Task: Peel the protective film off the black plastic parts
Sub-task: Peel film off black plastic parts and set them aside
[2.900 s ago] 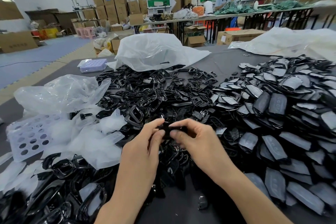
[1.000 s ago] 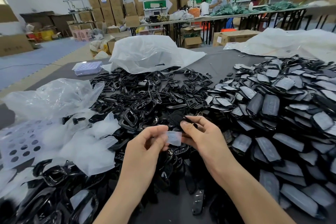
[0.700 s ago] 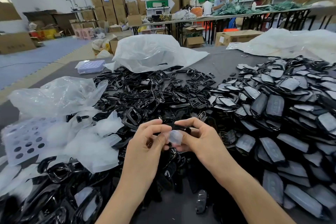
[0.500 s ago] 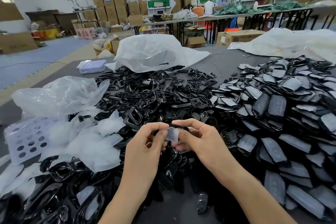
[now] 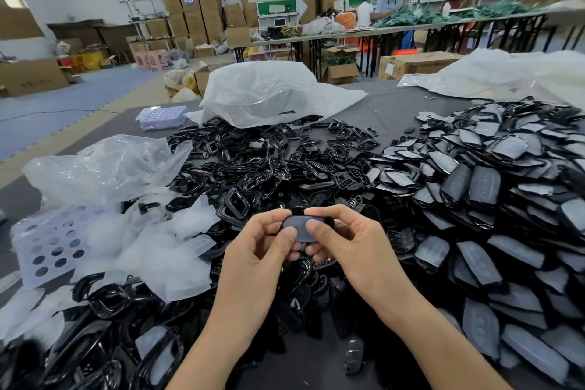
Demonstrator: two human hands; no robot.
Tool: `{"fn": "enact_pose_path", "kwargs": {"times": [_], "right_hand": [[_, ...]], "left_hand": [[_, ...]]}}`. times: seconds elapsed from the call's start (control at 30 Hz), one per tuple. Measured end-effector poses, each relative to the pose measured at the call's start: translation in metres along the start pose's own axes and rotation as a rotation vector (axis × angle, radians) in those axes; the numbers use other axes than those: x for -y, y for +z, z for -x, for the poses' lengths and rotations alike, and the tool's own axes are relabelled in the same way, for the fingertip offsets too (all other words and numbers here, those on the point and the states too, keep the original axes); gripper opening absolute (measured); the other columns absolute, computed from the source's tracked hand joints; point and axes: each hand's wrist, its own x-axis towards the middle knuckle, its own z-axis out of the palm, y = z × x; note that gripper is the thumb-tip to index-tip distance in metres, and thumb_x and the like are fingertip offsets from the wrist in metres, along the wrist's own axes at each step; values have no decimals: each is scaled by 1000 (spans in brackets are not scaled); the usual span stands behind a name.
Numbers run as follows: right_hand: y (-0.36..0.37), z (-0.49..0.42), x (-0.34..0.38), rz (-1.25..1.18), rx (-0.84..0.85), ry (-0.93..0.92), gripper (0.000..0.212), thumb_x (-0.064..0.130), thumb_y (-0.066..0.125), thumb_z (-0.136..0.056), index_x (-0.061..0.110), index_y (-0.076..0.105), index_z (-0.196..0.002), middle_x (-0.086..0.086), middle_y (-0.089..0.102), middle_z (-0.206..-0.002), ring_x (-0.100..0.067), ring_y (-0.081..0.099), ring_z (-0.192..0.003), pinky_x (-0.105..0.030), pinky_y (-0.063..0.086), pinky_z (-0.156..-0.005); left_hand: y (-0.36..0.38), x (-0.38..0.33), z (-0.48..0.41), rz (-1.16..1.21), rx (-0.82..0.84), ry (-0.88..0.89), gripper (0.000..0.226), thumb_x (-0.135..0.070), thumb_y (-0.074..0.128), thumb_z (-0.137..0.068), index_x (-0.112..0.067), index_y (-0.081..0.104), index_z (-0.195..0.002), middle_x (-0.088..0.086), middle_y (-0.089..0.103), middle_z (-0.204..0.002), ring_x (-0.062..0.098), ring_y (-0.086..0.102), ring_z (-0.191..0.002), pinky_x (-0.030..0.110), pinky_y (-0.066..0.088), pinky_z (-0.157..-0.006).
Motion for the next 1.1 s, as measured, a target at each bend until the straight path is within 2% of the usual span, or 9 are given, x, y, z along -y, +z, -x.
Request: {"fn": "enact_pose_path", "kwargs": {"times": [0.23, 0.37, 0.57, 0.7, 0.87, 1.1], "right_hand": [[-2, -1, 0, -15, -18, 23, 15, 16, 67, -96, 25, 76, -103, -6, 76, -77, -15, 71, -67, -19, 55, -65], [0, 1, 1, 6, 1, 39, 15, 16, 63, -99, 22, 74, -106, -5, 76, -77, -14, 72, -67, -18, 55, -66], [2, 2, 0, 25, 20, 32, 16, 12, 68, -95, 25, 73, -105, -1, 76, -80, -12, 72, -70, -18, 55, -66], [2, 2, -2, 59, -20, 15, 18, 13, 69, -95, 29, 73, -103, -3, 76, -79, -13, 71, -69, -19, 55, -66], [2, 2, -1, 88, -8, 0, 19, 14, 69, -95, 31, 73, -102, -1, 76, -78, -12, 72, -69, -18, 55, -66], [3, 4, 2, 75, 1, -18, 17, 16, 71, -93, 31, 73, -101, -4, 76, -76, -13, 72, -69, -19, 56, -67]], "left_hand": [[-3, -1, 0, 11, 59, -25, 28, -9, 64, -95, -33, 71, -107, 0, 73, -96, 13, 71, -81, 15, 53, -76], [-3, 0, -1, 16, 38, -40, 23, -10, 65, -94, -31, 72, -103, -3, 71, -82, 11, 69, -77, 14, 53, -72], [-4, 4, -4, 3, 18, -48, 16, -8, 62, -96, -20, 70, -103, -4, 73, -78, 11, 71, -74, 14, 53, -69], [-3, 3, -2, 21, -9, -56, 28, -9, 50, -103, -25, 73, -103, 3, 75, -84, 16, 73, -81, 18, 56, -73], [-3, 5, -4, -81, 12, -37, 19, -12, 57, -99, -27, 68, -104, 1, 73, -81, 17, 72, -78, 27, 56, -77], [-5, 4, -4, -136, 40, 16, 17, -16, 65, -94, -32, 66, -95, -5, 65, -68, 11, 66, -69, 23, 53, -73]]}}
